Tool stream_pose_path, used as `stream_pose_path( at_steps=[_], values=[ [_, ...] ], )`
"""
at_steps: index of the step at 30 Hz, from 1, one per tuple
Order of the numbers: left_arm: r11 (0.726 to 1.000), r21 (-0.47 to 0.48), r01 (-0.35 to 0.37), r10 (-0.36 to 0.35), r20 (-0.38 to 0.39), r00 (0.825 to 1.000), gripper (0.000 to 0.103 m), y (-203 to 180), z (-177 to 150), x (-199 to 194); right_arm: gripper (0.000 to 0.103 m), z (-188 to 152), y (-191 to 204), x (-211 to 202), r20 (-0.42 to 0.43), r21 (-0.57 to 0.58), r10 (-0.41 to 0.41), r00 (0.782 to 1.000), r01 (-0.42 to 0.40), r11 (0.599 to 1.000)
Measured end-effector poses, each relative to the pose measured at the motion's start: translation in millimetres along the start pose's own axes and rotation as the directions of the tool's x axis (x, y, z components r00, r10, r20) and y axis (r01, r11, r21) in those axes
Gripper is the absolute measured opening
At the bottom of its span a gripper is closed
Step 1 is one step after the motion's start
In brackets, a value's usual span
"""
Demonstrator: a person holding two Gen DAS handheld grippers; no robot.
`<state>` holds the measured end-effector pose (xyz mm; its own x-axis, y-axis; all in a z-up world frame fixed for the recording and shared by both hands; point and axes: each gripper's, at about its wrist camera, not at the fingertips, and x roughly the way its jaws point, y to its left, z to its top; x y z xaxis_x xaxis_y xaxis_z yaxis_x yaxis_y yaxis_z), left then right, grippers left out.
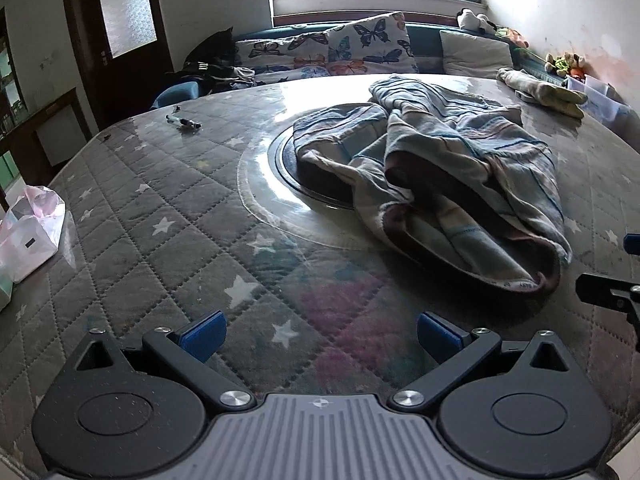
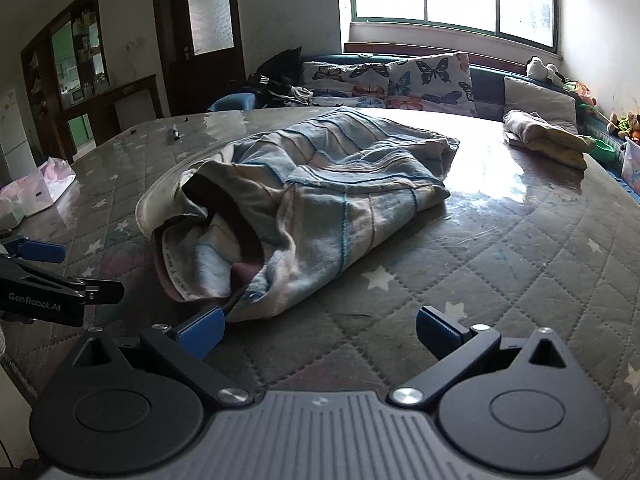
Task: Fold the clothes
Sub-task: 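Move both grippers toward the crumpled striped garment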
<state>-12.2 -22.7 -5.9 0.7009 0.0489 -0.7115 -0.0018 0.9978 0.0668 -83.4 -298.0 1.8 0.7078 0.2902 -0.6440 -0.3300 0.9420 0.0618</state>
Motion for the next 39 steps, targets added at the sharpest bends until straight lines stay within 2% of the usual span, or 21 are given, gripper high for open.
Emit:
stream_pose_path(
  at_steps=[16, 39],
  values=[
    [0.999, 0.009, -0.037, 0.036, 0.004, 0.999, 0.103, -20, -24, -17, 0.103, -6, 11, -1, -0.043, -0.007, -0.009, 0.999, 0.009, 1.0],
    [0.998, 0.002, -0.061, 0.061, -0.024, 0.998, 0.103, -43, -18, -14, 0.103, -5, 14, -2, -0.045, -0.012, -0.021, 0.999, 0.021, 1.0]
  ],
)
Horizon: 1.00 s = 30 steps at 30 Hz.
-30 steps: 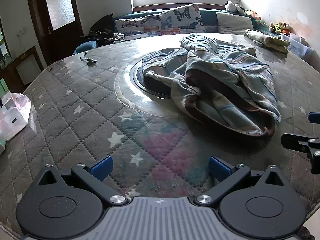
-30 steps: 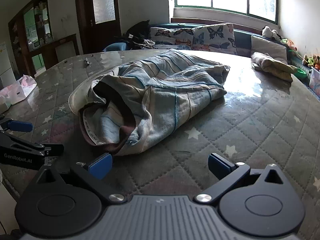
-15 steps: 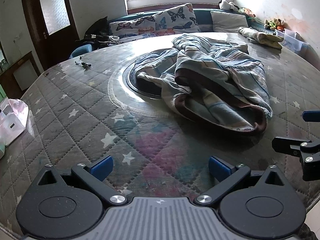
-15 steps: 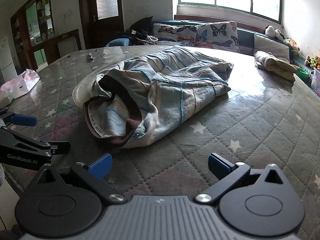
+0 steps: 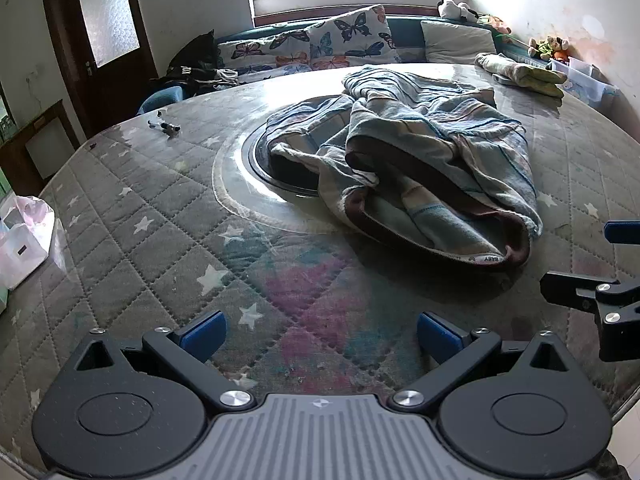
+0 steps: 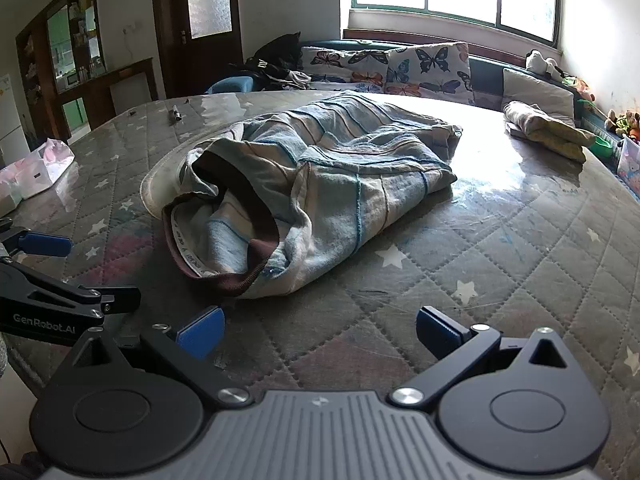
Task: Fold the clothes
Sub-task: 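Move both grippers toward the crumpled striped garment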
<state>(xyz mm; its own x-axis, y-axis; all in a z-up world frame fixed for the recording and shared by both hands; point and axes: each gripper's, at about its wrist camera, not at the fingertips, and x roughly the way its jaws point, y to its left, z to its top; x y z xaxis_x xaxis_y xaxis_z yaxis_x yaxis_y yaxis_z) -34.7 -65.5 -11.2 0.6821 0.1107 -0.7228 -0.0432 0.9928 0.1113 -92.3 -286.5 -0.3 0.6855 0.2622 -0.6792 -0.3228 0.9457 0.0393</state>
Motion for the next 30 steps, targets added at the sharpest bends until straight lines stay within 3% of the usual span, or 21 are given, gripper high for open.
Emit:
stream_pose_path(
  at_steps=[30],
  values=[
    [0.998, 0.041, 0.047, -0.047, -0.001, 0.999, 0.103, 11, 1, 2, 0.103, 3, 2, 7, -0.023, -0.003, 0.011, 1.0, -0.011, 1.0]
  ],
)
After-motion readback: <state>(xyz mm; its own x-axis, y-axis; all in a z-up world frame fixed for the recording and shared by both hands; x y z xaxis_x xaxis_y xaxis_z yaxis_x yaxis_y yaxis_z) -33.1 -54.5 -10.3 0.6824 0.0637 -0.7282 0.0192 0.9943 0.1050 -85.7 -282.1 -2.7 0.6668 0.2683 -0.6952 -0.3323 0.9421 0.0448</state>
